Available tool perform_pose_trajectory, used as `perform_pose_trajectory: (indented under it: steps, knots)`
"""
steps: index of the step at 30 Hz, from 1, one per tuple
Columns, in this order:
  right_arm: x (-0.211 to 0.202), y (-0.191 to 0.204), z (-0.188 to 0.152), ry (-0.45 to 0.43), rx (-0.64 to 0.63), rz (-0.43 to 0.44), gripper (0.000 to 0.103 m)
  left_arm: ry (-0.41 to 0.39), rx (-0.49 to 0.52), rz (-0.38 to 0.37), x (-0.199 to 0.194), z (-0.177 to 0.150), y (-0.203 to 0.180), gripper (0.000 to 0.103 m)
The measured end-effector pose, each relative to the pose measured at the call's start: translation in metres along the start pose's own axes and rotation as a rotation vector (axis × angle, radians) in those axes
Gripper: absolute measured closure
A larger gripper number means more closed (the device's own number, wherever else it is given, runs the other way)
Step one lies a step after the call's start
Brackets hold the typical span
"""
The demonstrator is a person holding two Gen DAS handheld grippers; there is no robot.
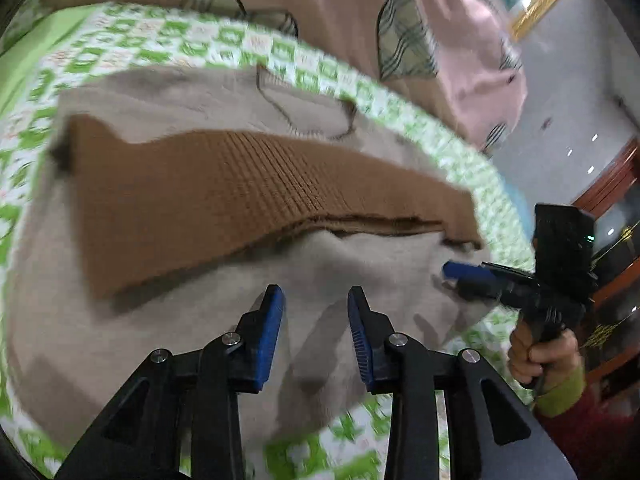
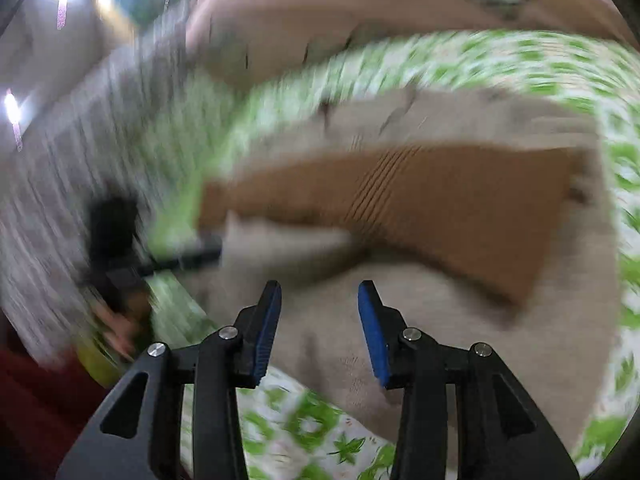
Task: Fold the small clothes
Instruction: 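Lift the hem with both grippers and fold it toward the collar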
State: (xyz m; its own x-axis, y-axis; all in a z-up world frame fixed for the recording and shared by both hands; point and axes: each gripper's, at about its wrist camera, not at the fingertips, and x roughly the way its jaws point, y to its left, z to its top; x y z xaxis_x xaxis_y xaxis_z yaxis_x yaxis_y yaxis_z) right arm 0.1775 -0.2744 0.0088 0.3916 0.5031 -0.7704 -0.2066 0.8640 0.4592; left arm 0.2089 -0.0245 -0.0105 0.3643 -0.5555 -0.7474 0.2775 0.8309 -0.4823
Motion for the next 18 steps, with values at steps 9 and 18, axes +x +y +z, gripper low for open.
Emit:
perform_pose_trajectory:
  steps: [9,18]
  knots:
    - [0.009,-0.058,0.068,-0.064,0.046,-0.264,0.064,-0.024,-0.015,0.156,0.014,0.068,0.037,0.072]
    - [-0.039,-0.126,0.072,-0.315,0.362,-0.287,0.064,-0.225,-0.263,0.22,-0.028,0.096,0.111,0.072]
